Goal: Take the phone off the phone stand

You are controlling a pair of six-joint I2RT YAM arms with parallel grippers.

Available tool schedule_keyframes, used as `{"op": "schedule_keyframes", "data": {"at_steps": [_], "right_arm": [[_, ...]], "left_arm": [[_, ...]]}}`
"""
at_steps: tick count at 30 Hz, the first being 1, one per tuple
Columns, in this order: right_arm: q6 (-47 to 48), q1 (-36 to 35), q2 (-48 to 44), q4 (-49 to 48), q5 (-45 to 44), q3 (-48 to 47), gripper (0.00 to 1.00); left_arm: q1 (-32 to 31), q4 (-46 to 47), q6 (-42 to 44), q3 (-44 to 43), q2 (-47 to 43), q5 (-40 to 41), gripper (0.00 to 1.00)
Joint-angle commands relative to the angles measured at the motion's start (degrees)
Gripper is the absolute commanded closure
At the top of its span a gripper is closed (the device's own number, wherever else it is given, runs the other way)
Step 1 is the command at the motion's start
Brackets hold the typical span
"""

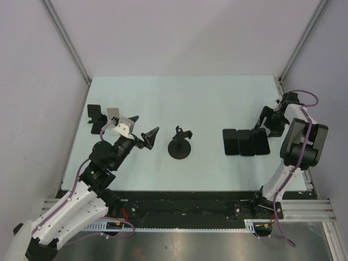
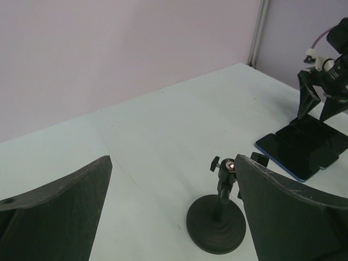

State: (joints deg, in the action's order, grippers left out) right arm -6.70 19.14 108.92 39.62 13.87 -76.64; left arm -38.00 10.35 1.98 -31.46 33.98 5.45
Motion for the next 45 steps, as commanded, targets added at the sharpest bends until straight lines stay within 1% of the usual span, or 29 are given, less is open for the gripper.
{"op": "schedule_keyframes", "data": {"at_steps": [1, 4, 6, 7, 10, 11, 12, 14, 15, 16, 20, 21, 22, 25, 27, 29, 32, 33, 40, 41, 43, 44, 45], "right_arm": [[-3.57, -2.96, -10.21, 1.25, -3.84, -0.44, 0.17], [-5.07, -5.33, -15.92, 1.52, -6.73, -0.44, 0.15], [-5.69, -7.52, -20.48, 1.52, -9.46, -0.44, 0.11], [-5.61, -8.58, -22.07, 1.60, -10.34, -0.44, 0.10], [-5.26, -11.92, -27.52, 1.43, -13.77, -0.44, 0.07], [-5.25, -12.71, -28.67, 1.34, -15.26, -0.44, 0.06], [-5.52, -13.59, -29.98, 1.52, -16.75, -0.44, 0.05], [-5.87, -16.75, -33.33, 1.43, -18.43, 0.08, 0.04], [-5.96, -17.89, -34.38, 0.73, -20.61, 0.52, 0.04], [-6.04, -20.60, -35.35, 0.20, -21.68, 1.05, 0.03], [-6.39, -23.96, -41.49, -2.70, -24.50, 4.48, 0.01], [-6.40, -24.32, -42.38, -3.83, -24.68, 5.79, 0.01], [-6.48, -24.50, -43.26, -4.37, -24.77, 6.41, 0.01], [-6.40, -25.46, -45.81, -6.12, -24.59, 8.35, 0.01], [-6.40, -26.78, -46.87, -6.74, -25.03, 8.96, 0.01], [-6.13, -28.27, -47.40, -7.27, -25.47, 9.67, 0.00], [-6.13, -30.82, -48.36, -8.06, -25.82, 10.20, 0.00], [-5.96, -32.04, -48.63, -8.15, -26.17, 10.46, 0.00], [-5.17, -35.30, -52.41, -9.56, -29.77, 12.92, 0.00], [-5.08, -35.39, -52.58, -9.64, -30.04, 13.09, 0.00], [-4.99, -35.66, -53.11, -9.64, -30.21, 13.27, 0.00], [-4.90, -35.83, -53.29, -9.73, -30.30, 13.45, 0.00], [-4.90, -35.83, -53.38, -9.73, -30.30, 13.53, 0.00]], "left_arm": [[-1.02, 2.83, -4.52, 0.61, 1.96, 1.66, 0.00], [-1.90, 2.57, -7.41, 0.18, 4.33, 3.59, 0.00], [-2.34, 1.78, -9.44, -1.22, 5.66, 5.44, 0.00], [-2.60, 0.21, -11.80, -1.93, 6.18, 5.88, 0.00], [-4.53, -3.39, -14.80, -5.35, 9.78, 8.95, 0.00], [-5.41, -4.19, -15.25, -6.15, 11.53, 10.79, 0.00], [-6.55, -4.98, -15.51, -7.72, 12.59, 14.46, 0.00], [-10.59, -6.22, -16.48, -8.96, 14.36, 18.78, 0.00], [-13.22, -6.31, -16.83, -9.84, 16.02, 23.15, 0.00], [-14.46, -6.57, -17.88, -10.28, 16.73, 25.20, 0.00], [-20.52, -7.62, -19.03, -12.83, 21.30, 34.25, 0.01], [-23.06, -7.89, -18.77, -14.05, 22.26, 36.01, 0.01], [-24.22, -8.67, -18.68, -14.76, 24.71, 39.77, 0.02], [-28.00, -11.56, -19.20, -18.01, 29.20, 45.67, 0.02], [-29.67, -12.54, -19.99, -19.94, 31.40, 47.62, 0.03], [-29.94, -13.95, -21.57, -20.92, 34.03, 48.16, 0.04], [-30.12, -16.76, -24.38, -22.41, 36.59, 47.81, 0.10], [-30.03, -17.55, -24.91, -23.11, 37.21, 47.72, 0.11], [-30.12, -21.59, -28.43, -24.43, 41.08, 45.79, 0.24], [-30.12, -21.95, -28.61, -24.70, 41.26, 45.79, 0.30], [-30.03, -22.91, -29.05, -24.70, 41.17, 46.14, 0.36], [-30.03, -23.00, -29.22, -24.53, 41.08, 46.23, 0.42], [-30.03, -23.27, -29.49, -24.35, 40.47, 46.14, 0.46]]}}
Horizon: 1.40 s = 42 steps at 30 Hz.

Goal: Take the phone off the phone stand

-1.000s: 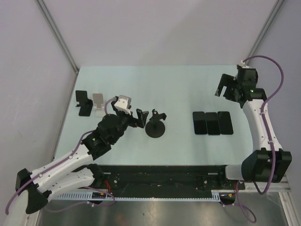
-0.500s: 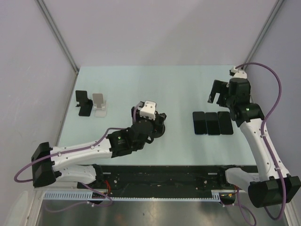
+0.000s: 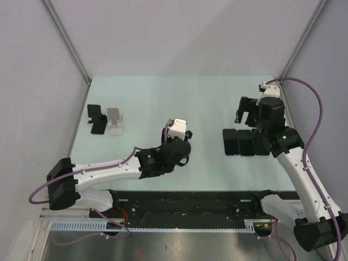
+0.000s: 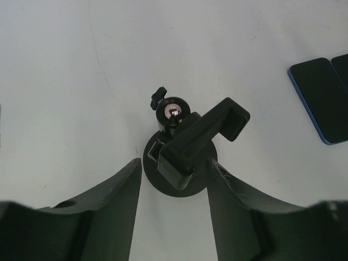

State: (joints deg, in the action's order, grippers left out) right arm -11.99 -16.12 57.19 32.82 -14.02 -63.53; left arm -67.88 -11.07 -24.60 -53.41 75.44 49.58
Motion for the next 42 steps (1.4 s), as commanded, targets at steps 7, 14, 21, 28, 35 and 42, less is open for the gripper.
{"op": "schedule_keyframes", "data": {"at_steps": [7, 14, 21, 28, 35, 42], "right_arm": [[0.74, -0.67, -2.17, -3.46, -1.45, 0.86, 0.00], [1.09, -0.84, -2.17, -3.64, -0.39, 1.04, 0.00], [1.53, -0.93, -2.43, -3.90, 0.22, 1.39, 0.00], [1.88, -1.19, -2.87, -4.43, 0.14, 1.83, 0.00], [2.32, -1.46, -3.40, -4.87, -0.13, 2.27, 0.00], [2.50, -1.55, -3.84, -5.13, -0.30, 2.71, 0.00]], "left_arm": [[0.72, -2.03, -3.79, -0.91, -3.01, 2.10, 0.76], [4.15, -1.59, -2.30, 0.32, -5.56, -1.68, 0.99], [10.03, 2.54, 4.03, 1.90, -9.78, -8.96, 1.00], [19.86, 8.60, 10.53, 5.15, -13.82, -15.55, 1.00], [32.79, 22.57, 17.12, 10.60, -14.89, -24.35, 1.00], [42.20, 28.29, 22.40, 9.38, -11.02, -30.06, 1.00]]}}
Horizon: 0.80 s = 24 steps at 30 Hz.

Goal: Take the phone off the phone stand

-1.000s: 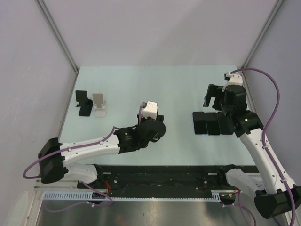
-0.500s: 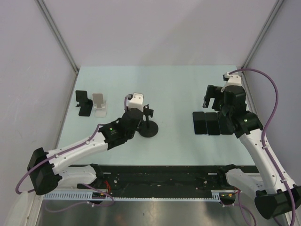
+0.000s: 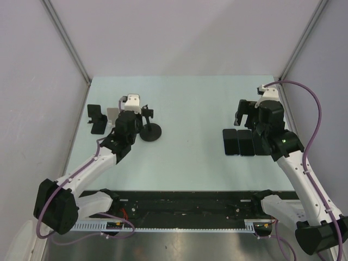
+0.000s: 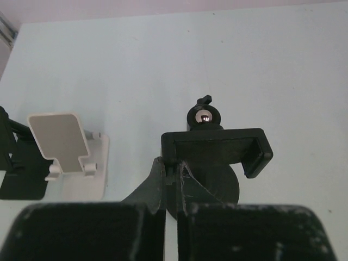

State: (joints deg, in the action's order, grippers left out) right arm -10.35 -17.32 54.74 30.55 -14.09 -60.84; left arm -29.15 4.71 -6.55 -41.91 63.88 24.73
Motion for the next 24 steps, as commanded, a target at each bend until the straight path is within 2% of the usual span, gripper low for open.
{"op": "schedule_keyframes", "data": {"at_steps": [1, 4, 13, 24], "right_arm": [[0.94, -0.43, -1.39, -2.86, -0.33, 0.02, 0.00], [1.21, -0.35, -1.39, -2.95, -0.33, 0.11, 0.00], [1.56, -0.52, -1.48, -3.30, -0.24, 0.19, 0.00], [2.09, -0.70, -1.74, -3.91, 0.55, 0.28, 0.00]], "left_arm": [[5.14, 13.13, 5.04, -2.82, 0.81, -5.92, 1.00], [8.13, 14.44, 9.08, -3.70, 2.04, -9.17, 1.00], [16.04, 16.56, 14.19, -3.79, 4.15, -17.69, 1.00], [20.88, 18.14, 16.30, -3.44, 6.70, -24.11, 0.99]]}}
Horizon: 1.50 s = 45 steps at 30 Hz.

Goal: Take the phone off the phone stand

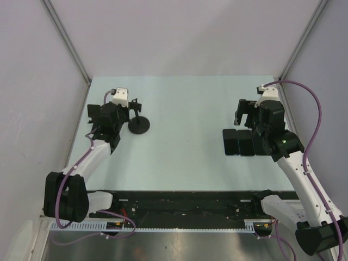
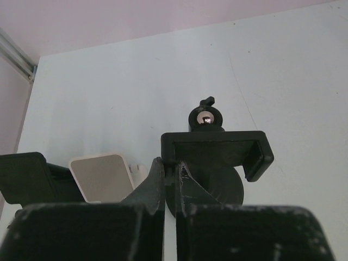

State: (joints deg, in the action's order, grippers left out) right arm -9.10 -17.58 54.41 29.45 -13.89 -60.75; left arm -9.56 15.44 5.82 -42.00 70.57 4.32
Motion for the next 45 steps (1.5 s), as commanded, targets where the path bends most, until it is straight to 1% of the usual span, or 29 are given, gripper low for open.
{"op": "schedule_keyframes", "data": {"at_steps": [1, 8, 11, 12, 14, 15, 20, 21, 23, 24, 26, 29, 30, 31, 33, 34, 36, 37, 41, 42, 43, 45], "right_arm": [[0.93, -0.35, -1.41, -2.73, 0.35, 0.19, 0.00], [1.37, -0.52, -2.12, -3.35, 0.71, 0.81, 0.00], [1.46, -0.52, -2.38, -3.52, 0.62, 0.90, 0.00], [1.54, -0.43, -2.47, -3.52, 0.79, 0.98, 0.00], [1.46, -0.43, -2.56, -3.70, 0.71, 1.07, 0.00], [1.63, -0.52, -2.64, -3.79, 0.71, 1.16, 0.00], [1.63, -0.52, -3.35, -4.23, 0.62, 1.25, 0.00], [1.72, -0.52, -3.70, -4.31, 0.53, 1.16, 0.00], [1.81, -0.43, -4.05, -4.40, 0.44, 1.16, 0.00], [1.90, -0.43, -4.66, -4.49, 0.36, 1.16, 0.00], [1.81, -0.52, -5.45, -4.93, 0.18, 1.16, 0.00], [1.81, -0.43, -7.56, -5.98, -1.40, 1.16, 0.00], [2.07, -0.43, -8.18, -6.25, -2.80, 1.16, 0.00], [2.25, -0.43, -9.75, -6.77, -3.51, 1.16, 0.00], [3.12, -0.43, -11.60, -8.18, -6.40, 1.16, 0.00], [3.47, -0.52, -13.35, -8.53, -7.46, 1.16, 0.00], [4.18, -0.43, -15.20, -9.59, -10.36, 1.16, 0.00], [5.40, -0.61, -15.91, -9.85, -11.06, 1.16, 0.00], [8.92, -1.40, -18.90, -11.43, -14.57, 1.16, 0.00], [8.93, -1.31, -19.25, -11.78, -15.20, 1.16, 0.00], [8.93, -1.31, -19.60, -12.40, -16.07, 1.16, 0.00], [10.51, -1.40, -20.57, -13.10, -18.45, 1.16, 0.00]], "left_arm": [[1.74, 7.50, 4.28, -3.27, 0.19, -3.88, 1.00], [2.44, 8.20, 5.42, -0.98, 0.63, -3.88, 0.99], [2.44, 8.29, 4.72, -0.19, -0.34, -3.88, 0.81], [2.44, 8.29, 4.64, -0.02, -0.69, -3.88, 0.71], [2.44, 8.29, 4.37, 0.42, -1.74, -3.88, 0.63], [2.44, 8.29, 4.37, 0.51, -2.09, -3.88, 0.57], [2.44, 8.20, 3.84, 2.01, -4.64, -3.88, 0.46], [2.44, 8.20, 3.67, 2.18, -5.08, -3.88, 0.41], [2.44, 8.20, 3.67, 2.62, -7.27, -3.88, 0.36], [2.44, 8.03, 3.49, 2.71, -8.24, -3.88, 0.32], [2.44, 7.50, 2.35, 2.71, -10.26, -3.88, 0.27], [2.44, 5.13, -0.81, 2.10, -15.97, -2.48, 0.12], [2.44, 2.78, -1.77, 1.66, -19.29, -1.25, 0.03], [2.44, 1.27, -4.13, 0.61, -21.24, -0.54, 0.00], [2.44, -3.63, -7.21, -0.62, -24.93, 1.82, 0.00], [2.44, -5.32, -7.93, -1.93, -29.13, 2.79, 0.00], [2.44, -10.05, -9.33, -3.26, -33.10, 5.95, 0.00], [2.53, -11.39, -9.34, -4.31, -36.52, 6.66, 0.00], [2.44, -14.56, -9.43, -4.67, -46.20, 13.33, 0.00], [2.44, -15.00, -8.99, -5.02, -47.87, 14.39, 0.00], [2.44, -15.00, -8.73, -5.20, -51.37, 16.67, 0.00], [2.44, -15.00, -7.68, -5.55, -54.47, 18.53, 0.00]]}}
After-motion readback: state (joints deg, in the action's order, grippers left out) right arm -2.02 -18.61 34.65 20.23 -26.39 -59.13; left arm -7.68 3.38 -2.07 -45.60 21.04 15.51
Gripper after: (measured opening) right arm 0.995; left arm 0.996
